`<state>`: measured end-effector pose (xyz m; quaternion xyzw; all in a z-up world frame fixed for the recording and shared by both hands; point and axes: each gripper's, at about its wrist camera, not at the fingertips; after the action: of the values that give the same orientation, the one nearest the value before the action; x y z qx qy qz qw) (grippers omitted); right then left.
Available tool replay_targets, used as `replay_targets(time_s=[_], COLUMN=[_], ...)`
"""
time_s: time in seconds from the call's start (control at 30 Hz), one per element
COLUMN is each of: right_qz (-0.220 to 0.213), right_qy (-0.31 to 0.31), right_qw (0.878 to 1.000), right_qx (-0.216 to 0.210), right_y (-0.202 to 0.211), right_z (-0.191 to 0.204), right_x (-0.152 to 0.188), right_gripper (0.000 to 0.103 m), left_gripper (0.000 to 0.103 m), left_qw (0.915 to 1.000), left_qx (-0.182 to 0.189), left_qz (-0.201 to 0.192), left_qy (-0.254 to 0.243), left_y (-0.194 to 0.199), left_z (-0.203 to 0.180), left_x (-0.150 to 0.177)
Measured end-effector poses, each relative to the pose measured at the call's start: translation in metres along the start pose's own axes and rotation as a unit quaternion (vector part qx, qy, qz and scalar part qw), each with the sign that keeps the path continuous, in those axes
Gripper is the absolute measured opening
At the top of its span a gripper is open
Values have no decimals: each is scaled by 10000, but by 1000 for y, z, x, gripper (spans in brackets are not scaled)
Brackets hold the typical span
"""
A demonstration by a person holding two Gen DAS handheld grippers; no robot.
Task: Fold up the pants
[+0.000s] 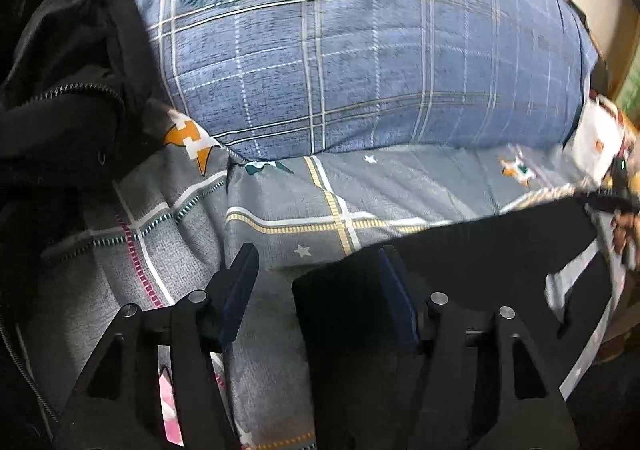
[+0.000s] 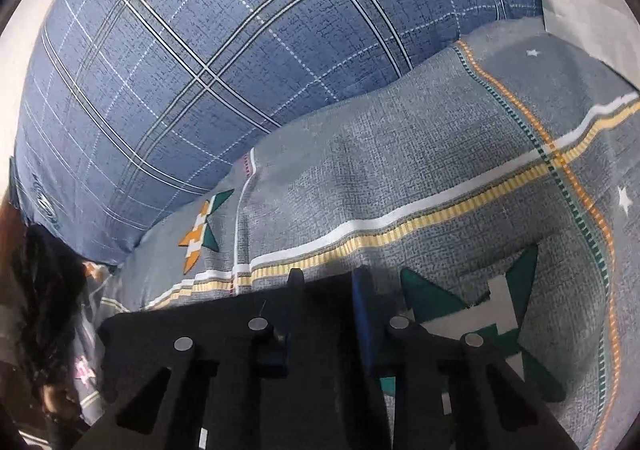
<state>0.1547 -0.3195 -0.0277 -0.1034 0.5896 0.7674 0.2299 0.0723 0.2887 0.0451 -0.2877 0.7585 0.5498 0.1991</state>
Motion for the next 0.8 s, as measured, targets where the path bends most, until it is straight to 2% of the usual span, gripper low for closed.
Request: replay_targets(time_s=[0.1,0.17,0.23,0.33,0.37,0.5,0.6,0.63,0.67,0.7,0.73,0.8], right_qz=[86,64,69,37,20,-177,-220,-239,-237,-264,-293,-359], right_qy=[-114,-342,-435,-260,-201,39,206,236,242,255,247,228], right_qw=[9997,9990,9983,9986,9986,9987,9988,9988,9988,9988,9989,9988], right_qx=[-216,-269,-375,-464,-481,-469,-389,-343,-355,-310,-270,-257], right_y=[-1,0,-2,-4,-5,-1,2,3,3,4,6,11], right_z=[-5,-11,-12,-2,0,11,16,17,17,17,16,15], right_x=[4,5,6,6,7,7,8,8,8,8,9,11], right_gripper=[22,22,23,20,8,6,6,6,6,6,6,6], left_gripper=[62,69,71,70,70,70,70,65,46,32,6,5], left_qw=[9993,9984,9975,9939,9925,9849,9833,9837,9841,9842,9848,9844], left_qx=[220,484,621,485,450,678,645,656,681,687,616,588], left_qz=[-109,-39,309,983,1126,1488,1547,1540,1530,1534,1520,1520], left_qy=[283,301,121,-107,-142,-573,-713,-663,-596,-553,-569,-656], left_y=[-1,-8,-23,-52,-59,-77,-84,-87,-88,-90,-91,-89], left_z=[11,12,8,7,7,2,6,8,10,10,10,6], left_x=[-6,-10,-12,-6,-4,5,7,6,6,6,7,9])
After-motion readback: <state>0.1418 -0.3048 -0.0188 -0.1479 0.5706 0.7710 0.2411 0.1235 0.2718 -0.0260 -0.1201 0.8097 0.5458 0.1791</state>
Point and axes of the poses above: each gripper's, at about its wrist camera, not at the fingertips, and y roughly against the way its jaws point, z to its left, x to its underside, and after that the axes turned 14 degrees about x, right-handed
